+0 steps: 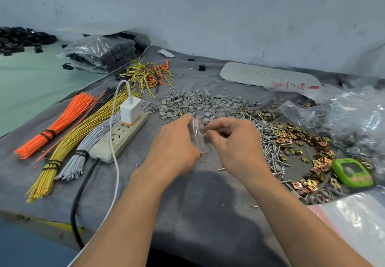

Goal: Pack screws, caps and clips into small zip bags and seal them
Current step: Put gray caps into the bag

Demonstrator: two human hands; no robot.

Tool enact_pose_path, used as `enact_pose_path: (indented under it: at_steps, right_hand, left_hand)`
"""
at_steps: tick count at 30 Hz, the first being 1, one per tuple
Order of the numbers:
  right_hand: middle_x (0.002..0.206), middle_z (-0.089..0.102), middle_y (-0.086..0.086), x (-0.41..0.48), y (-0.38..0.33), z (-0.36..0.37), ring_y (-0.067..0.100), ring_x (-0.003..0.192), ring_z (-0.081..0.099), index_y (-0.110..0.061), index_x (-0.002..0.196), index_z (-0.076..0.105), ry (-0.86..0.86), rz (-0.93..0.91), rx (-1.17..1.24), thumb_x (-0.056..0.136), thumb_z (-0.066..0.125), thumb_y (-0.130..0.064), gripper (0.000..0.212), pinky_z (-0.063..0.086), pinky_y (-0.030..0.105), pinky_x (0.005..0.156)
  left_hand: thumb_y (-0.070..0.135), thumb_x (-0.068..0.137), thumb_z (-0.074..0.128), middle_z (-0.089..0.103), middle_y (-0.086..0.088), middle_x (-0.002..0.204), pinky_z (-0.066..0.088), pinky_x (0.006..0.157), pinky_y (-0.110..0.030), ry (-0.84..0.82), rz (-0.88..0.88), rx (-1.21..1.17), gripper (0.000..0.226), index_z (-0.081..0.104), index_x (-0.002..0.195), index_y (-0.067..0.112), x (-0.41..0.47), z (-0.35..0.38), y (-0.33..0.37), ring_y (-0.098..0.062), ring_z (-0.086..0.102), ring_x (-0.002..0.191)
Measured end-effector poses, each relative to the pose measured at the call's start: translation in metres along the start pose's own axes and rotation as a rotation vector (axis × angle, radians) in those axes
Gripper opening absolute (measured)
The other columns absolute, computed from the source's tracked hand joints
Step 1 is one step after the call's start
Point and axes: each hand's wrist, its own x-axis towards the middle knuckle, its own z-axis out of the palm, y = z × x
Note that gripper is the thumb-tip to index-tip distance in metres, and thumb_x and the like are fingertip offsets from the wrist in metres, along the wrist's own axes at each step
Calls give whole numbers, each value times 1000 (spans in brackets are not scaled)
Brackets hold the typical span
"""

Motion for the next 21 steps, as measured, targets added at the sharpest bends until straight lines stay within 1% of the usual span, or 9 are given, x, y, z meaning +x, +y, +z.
enact_pose_path:
  at_steps: [4,7,9,11,14,16,18,20,21]
  right_hand:
    - [69,74,-16,-3,-6,-2,4,64,71,-26,80,80,67,-84,-18,86,75,-7,20,57,24,64]
    - [68,74,-17,-6,-8,1,-2,62,68,-26,78,80,-45,-96,1,87,75,-7,22,48,11,57]
    - [68,75,-12,-6,-7,4,0,62,69,-22,79,81,-130,-63,42,88,73,-8,18,50,14,57]
    - [68,75,-10,-3,-5,5,4,64,70,-21,79,80,-160,-42,37,90,72,-12,16,54,22,59]
    - [67,74,-15,-1,-6,8,-4,63,65,-31,71,76,-169,-56,73,91,71,-9,30,51,18,63]
    - [73,77,-13,1,-9,10,1,70,71,-34,74,80,-114,-47,224,89,72,-5,33,57,22,69]
    - [75,79,-5,4,-9,10,4,64,70,-28,76,82,12,-33,390,87,70,0,32,54,20,62]
    - [72,78,-2,10,-5,8,1,54,64,-21,77,81,107,-2,411,86,68,3,29,48,18,56]
    - [73,78,-4,11,-1,8,2,56,66,-21,80,81,112,10,347,87,68,3,28,50,20,57]
  left_hand:
    - [20,77,76,58,10,85,41,64,-37,3,-11,53,32,51,95,31,-3,-2,3,-22,57,86]
    - [21,74,80,63,10,91,49,68,-36,-67,0,3,36,54,97,33,-4,-4,7,-19,60,88]
    - [17,69,85,67,11,91,49,65,-26,-107,16,-99,39,59,94,32,-5,-6,10,-11,62,83]
    - [14,65,88,68,11,86,42,55,-14,-131,21,-147,40,61,88,32,-6,-8,11,-2,60,76]
    - [15,65,88,68,9,82,40,51,-12,-128,15,-147,37,59,81,31,-4,-10,9,-2,59,71]
    - [15,67,85,67,9,79,41,51,-13,-72,-2,-144,32,61,84,27,-2,-10,5,-6,60,70]
    - [17,69,82,66,10,76,41,51,-16,40,-33,-152,27,64,87,26,0,-12,1,-7,61,71]
    - [21,73,80,67,12,80,48,62,-24,169,-66,-173,24,64,89,27,1,-16,-4,-12,64,78]
    - [22,74,79,67,14,83,50,68,-30,231,-80,-192,23,63,90,28,1,-19,-5,-13,64,82]
